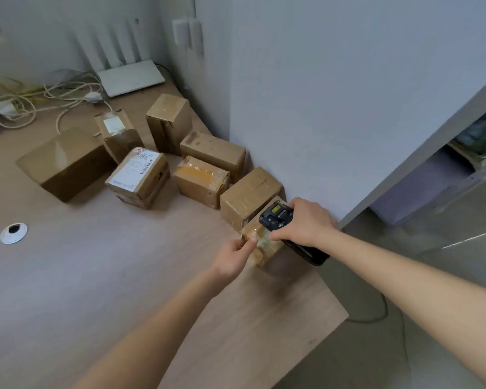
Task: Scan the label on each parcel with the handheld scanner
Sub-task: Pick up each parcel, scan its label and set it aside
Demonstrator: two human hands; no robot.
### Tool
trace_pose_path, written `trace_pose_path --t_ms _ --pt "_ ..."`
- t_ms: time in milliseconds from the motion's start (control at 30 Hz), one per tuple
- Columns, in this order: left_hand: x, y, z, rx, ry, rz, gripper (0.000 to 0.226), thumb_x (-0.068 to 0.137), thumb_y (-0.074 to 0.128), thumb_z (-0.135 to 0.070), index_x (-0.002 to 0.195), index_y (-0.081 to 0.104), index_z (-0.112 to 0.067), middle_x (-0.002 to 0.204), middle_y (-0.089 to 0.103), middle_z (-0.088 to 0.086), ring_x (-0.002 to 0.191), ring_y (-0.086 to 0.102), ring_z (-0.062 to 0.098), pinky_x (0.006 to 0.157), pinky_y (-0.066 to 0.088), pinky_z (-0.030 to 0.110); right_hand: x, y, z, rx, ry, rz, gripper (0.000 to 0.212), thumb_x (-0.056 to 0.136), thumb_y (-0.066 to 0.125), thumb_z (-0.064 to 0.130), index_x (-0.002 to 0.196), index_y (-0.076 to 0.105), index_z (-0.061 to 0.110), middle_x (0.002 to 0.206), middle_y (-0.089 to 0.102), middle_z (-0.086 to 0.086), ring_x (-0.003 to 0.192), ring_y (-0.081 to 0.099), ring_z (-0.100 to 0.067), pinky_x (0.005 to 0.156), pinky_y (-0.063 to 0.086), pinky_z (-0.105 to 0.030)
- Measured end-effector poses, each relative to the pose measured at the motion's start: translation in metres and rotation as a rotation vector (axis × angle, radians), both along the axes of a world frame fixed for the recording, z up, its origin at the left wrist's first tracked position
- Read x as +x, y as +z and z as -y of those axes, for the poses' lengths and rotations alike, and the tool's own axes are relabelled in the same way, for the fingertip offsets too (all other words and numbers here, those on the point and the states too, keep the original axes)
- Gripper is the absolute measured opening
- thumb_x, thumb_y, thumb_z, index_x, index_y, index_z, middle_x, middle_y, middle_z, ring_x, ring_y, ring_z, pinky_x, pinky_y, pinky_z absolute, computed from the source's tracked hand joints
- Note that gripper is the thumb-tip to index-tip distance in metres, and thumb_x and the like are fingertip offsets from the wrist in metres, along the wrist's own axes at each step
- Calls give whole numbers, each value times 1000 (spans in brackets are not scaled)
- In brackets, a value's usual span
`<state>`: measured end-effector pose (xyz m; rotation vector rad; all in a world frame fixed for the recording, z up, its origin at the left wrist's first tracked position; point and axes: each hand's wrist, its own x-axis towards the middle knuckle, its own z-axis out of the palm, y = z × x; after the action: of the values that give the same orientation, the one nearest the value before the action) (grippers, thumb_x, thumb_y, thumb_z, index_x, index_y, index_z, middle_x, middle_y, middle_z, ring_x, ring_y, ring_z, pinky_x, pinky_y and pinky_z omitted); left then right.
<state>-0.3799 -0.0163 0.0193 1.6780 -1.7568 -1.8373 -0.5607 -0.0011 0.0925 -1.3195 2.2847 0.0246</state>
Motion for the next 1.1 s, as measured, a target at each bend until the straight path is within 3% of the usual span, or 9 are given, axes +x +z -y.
trace_pose_path --t_ms 100,200,300,400,600,767,867,1000,1100 --pt "-10 -1 -4 121 167 -59 54 102 45 -52 136 55 -11 131 61 7 121 56 22 110 44 41 -13 -5 4 5 46 24 79 63 87 62 127 59 26 113 70 1 103 67 -24 85 58 -36" --pt "-9 2 -9 179 330 -86 58 102 44 -51 143 46 -10 130 58 8 116 58 25 103 50 43 -26 -7 -2 -28 45 63 79 62 87 61 126 58 26 112 70 4 100 65 -21 81 54 -34" --pt "0 10 -21 241 482 -156 51 102 45 -51 136 47 -13 127 58 8 108 62 25 88 59 43 -30 -9 -16 -32 -28 281 73 60 88 65 117 58 28 107 68 8 94 65 -13 71 50 -31" --pt "15 22 -34 199 566 -171 45 102 43 -53 125 51 -15 124 58 7 113 61 29 80 61 43 -19 -8 -36 -73 -52 448 74 62 89 63 119 56 28 106 66 10 96 65 -12 78 53 -32" --pt "67 57 -65 38 622 -213 26 103 52 -33 98 49 -8 103 66 7 90 64 15 59 55 28 20 25 -67 -187 -66 596 75 70 92 52 126 49 28 108 61 13 100 64 -10 78 51 -27" --pt "130 107 -108 -52 639 -339 22 101 58 -20 122 57 -15 109 67 -6 96 65 7 62 54 18 76 77 -106 -282 -33 661 83 71 93 48 139 52 22 121 66 7 111 66 -16 95 57 -36" --pt "176 149 -140 -128 629 -379 37 101 57 -15 138 58 -20 103 68 -16 97 63 2 63 52 14 118 119 -130 -287 37 701 84 69 95 46 138 53 24 122 68 5 109 67 -16 86 56 -30" --pt "235 216 -173 -269 654 -446 41 98 61 -23 137 56 -34 116 67 -7 105 60 4 75 48 22 173 178 -158 -339 125 727 105 44 93 60 135 56 24 121 71 4 105 70 -12 80 54 -24" --pt "276 265 -195 -318 632 -487 48 94 66 -38 138 50 -49 125 58 -12 116 52 8 98 43 44 213 219 -171 -345 200 744 105 42 94 63 133 57 27 117 72 7 102 72 -10 77 54 -21"
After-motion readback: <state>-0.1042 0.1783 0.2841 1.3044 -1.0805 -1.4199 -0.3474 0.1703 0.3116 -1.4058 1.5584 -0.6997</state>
